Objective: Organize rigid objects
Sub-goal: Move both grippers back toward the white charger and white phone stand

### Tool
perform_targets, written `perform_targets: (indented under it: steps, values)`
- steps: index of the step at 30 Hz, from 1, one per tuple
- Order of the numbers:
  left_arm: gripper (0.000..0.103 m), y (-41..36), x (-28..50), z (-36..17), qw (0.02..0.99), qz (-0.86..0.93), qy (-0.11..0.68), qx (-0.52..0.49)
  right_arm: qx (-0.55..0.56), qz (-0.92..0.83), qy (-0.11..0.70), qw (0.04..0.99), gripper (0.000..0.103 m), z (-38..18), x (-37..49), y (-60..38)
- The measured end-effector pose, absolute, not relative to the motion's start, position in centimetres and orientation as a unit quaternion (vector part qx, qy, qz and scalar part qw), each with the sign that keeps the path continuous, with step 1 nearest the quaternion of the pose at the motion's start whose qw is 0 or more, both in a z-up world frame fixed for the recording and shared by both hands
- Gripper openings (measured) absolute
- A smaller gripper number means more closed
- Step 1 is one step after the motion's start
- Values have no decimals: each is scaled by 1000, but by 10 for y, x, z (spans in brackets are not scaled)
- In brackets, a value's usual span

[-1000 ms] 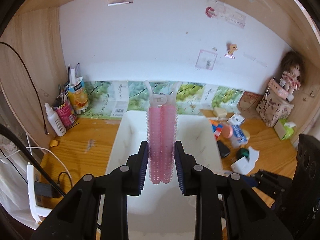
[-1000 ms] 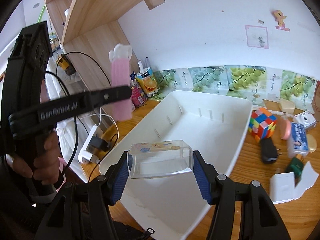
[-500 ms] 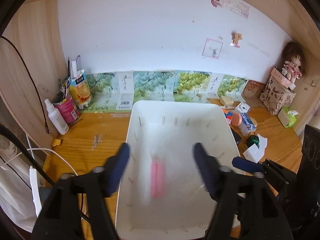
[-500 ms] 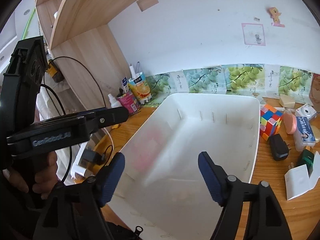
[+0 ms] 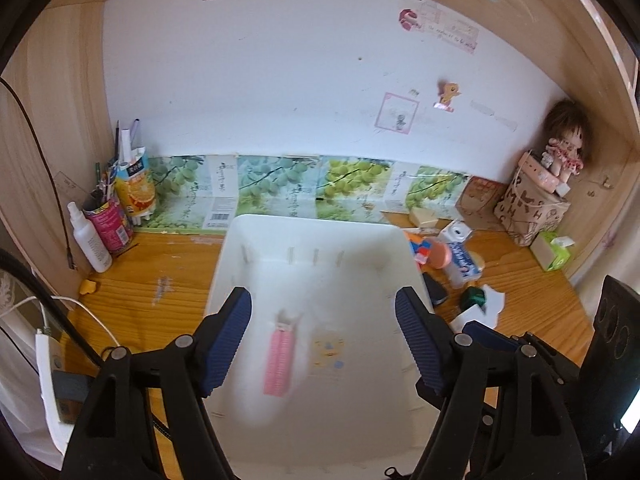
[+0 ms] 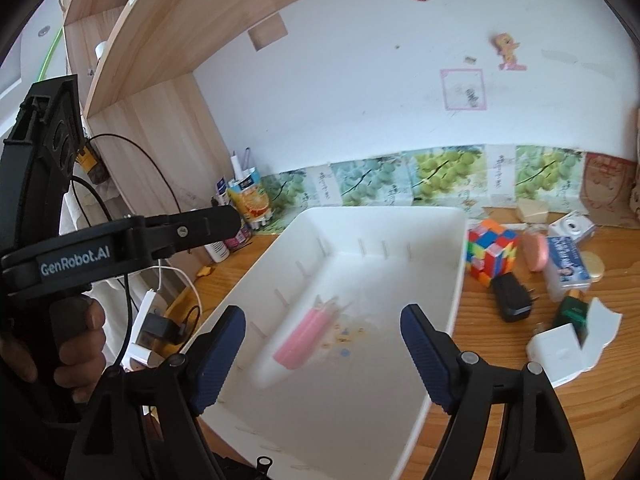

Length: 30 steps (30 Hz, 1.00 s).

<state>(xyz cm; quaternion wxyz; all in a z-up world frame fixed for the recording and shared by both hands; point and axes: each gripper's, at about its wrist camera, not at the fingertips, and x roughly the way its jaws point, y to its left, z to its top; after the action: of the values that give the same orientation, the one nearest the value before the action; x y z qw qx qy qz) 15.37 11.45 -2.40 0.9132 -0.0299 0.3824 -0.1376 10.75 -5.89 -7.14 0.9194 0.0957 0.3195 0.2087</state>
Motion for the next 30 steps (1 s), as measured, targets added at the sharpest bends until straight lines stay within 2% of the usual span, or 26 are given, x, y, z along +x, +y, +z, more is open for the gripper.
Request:
perform_targets:
  steps: [21, 30]
  values:
    - [80, -4, 128, -13, 910, -121, 389, -78, 65, 193, 292, 935, 81, -50, 104, -193]
    - [85, -46, 135, -34, 886, -121, 436, -104, 50, 189, 310, 930, 81, -59, 118, -237]
